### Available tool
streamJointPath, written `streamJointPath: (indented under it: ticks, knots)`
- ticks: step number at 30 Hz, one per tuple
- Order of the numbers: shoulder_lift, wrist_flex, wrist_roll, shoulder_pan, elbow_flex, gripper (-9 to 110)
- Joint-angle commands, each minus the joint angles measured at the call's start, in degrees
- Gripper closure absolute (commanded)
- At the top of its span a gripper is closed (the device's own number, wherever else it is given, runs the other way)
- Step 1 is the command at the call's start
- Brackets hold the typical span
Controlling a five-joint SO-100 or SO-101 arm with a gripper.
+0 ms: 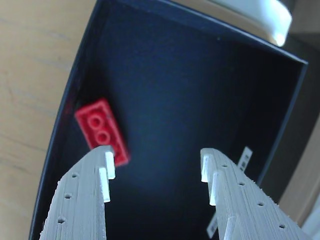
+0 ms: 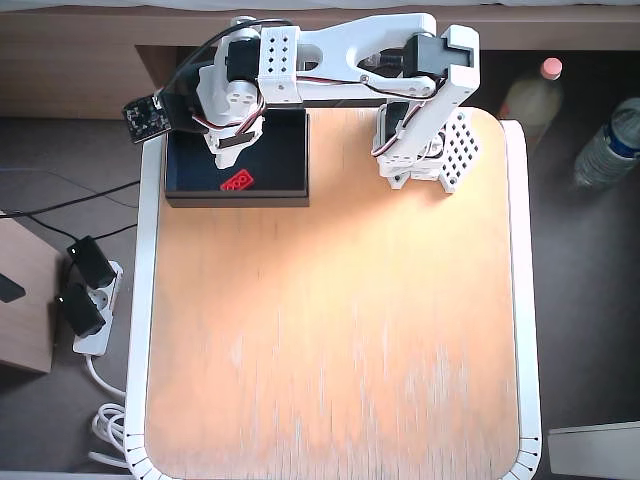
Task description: Grasp a lego block and put it in the bin.
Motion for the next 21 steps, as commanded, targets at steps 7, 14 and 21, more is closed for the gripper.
streamJointPath:
  ticks: [7,14,21]
  knots:
    - [8.5,-1.4,-6.0,-5.2,-0.7,83]
    - [19.7,-0.5,-14.6,-16.3,-0.7,85]
    - [32.5,6.0,-19.0,-28.8,-0.7,101]
